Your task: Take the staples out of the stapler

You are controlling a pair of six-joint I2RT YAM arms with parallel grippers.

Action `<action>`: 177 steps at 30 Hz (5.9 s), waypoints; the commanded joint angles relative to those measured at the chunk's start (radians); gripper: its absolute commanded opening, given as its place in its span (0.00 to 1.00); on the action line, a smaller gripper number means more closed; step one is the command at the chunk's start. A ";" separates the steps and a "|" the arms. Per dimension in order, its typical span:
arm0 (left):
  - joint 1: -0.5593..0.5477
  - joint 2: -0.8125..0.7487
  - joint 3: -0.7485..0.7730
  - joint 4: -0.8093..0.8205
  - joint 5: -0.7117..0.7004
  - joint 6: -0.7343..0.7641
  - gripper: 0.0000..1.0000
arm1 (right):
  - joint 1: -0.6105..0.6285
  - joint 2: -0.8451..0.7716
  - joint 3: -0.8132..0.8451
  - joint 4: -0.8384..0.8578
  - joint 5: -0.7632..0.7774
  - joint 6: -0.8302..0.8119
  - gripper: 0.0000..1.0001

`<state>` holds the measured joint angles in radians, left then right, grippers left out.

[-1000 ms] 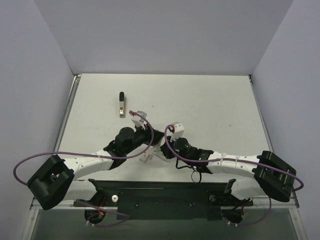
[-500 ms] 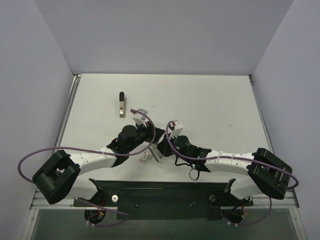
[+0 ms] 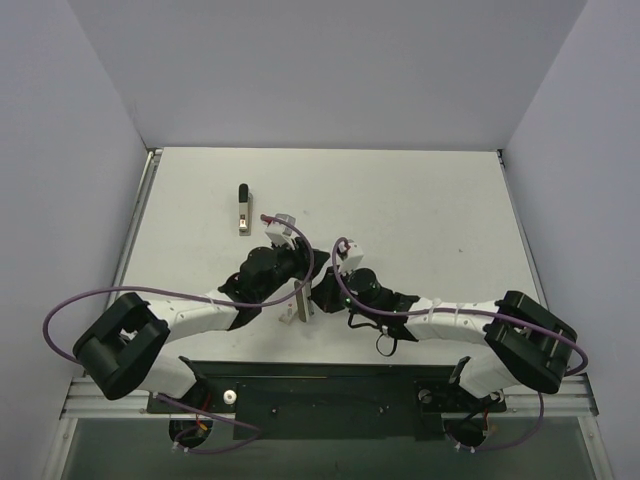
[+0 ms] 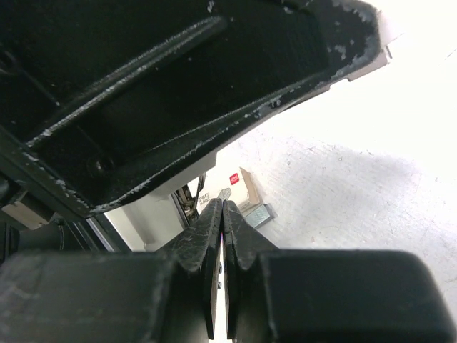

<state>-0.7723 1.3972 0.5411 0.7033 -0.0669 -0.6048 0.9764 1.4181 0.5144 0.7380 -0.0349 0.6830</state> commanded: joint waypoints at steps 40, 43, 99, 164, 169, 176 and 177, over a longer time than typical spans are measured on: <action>-0.055 -0.001 0.204 -0.137 -0.116 0.106 0.00 | -0.084 -0.011 -0.011 0.311 -0.215 0.150 0.00; -0.058 -0.030 0.206 -0.163 -0.108 0.112 0.00 | -0.085 -0.051 -0.022 0.272 -0.201 0.133 0.00; -0.074 -0.498 0.042 -0.238 0.142 -0.030 0.00 | 0.111 -0.579 -0.137 -0.230 0.076 -0.034 0.00; -0.280 -0.320 0.006 -0.067 0.676 -0.128 0.00 | 0.024 -0.424 0.450 -0.276 -0.154 -0.490 0.00; -0.282 -0.326 0.016 -0.103 0.658 -0.104 0.00 | 0.019 -0.452 0.417 -0.287 -0.146 -0.488 0.00; -0.280 -0.375 0.051 -0.221 0.558 -0.030 0.00 | 0.008 -0.611 0.245 -0.296 -0.054 -0.455 0.00; -0.280 -0.382 0.060 -0.244 0.546 -0.017 0.00 | 0.007 -0.626 0.228 -0.307 -0.043 -0.445 0.00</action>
<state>-0.9386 1.0138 0.5755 0.6601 0.2123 -0.6258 0.9958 0.8562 0.7662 0.0345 -0.1490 0.2077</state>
